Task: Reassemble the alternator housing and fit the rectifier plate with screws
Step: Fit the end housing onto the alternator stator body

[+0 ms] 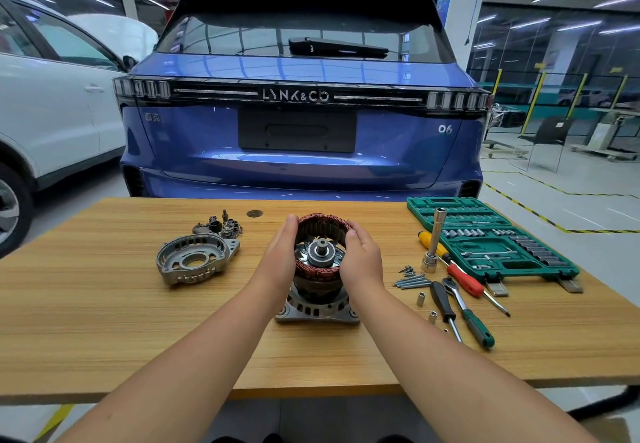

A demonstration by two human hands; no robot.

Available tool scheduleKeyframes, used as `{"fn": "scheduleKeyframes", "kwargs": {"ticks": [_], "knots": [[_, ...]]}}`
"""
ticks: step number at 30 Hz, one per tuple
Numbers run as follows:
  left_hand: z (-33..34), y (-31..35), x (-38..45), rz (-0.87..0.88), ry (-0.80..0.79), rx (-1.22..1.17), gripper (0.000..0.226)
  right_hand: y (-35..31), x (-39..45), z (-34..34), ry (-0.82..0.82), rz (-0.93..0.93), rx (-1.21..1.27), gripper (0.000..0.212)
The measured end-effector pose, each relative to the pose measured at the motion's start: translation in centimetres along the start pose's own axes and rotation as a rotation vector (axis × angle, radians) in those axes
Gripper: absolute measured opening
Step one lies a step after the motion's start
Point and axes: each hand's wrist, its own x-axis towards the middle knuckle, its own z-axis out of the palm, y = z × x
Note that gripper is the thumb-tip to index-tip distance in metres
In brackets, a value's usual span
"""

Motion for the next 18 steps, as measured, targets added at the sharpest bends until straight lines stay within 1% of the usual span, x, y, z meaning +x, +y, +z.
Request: {"fn": "scheduleKeyframes", "kwargs": {"ticks": [1,5,8,12,15,18], "knots": [[0.1,-0.1,0.0,0.005,0.01,0.011,0.058,0.0,0.0,0.0,0.0,0.007,-0.003,0.039],[-0.1,-0.7,0.0,0.06,0.051,0.033,0.061,0.1,-0.2,-0.1,-0.028,0.014,-0.002,0.041],[-0.6,-1.3,-0.3,0.087,0.098,0.037,0.071,0.3,-0.5,-0.1,-0.053,0.026,0.049,0.041],[0.0,-1.7,-0.3,0.034,0.143,-0.075,0.054,0.3,-0.8,0.0,-0.054,0.055,0.141,0.04],[0.8,-1.7,-0.4,0.02,0.206,-0.131,0.049,0.3,-1.0,-0.2,-0.041,0.038,0.146,0.04],[0.7,-1.0,-0.3,0.033,0.208,-0.149,0.045,-0.5,-1.3,0.0,-0.018,0.008,0.131,0.041]]}}
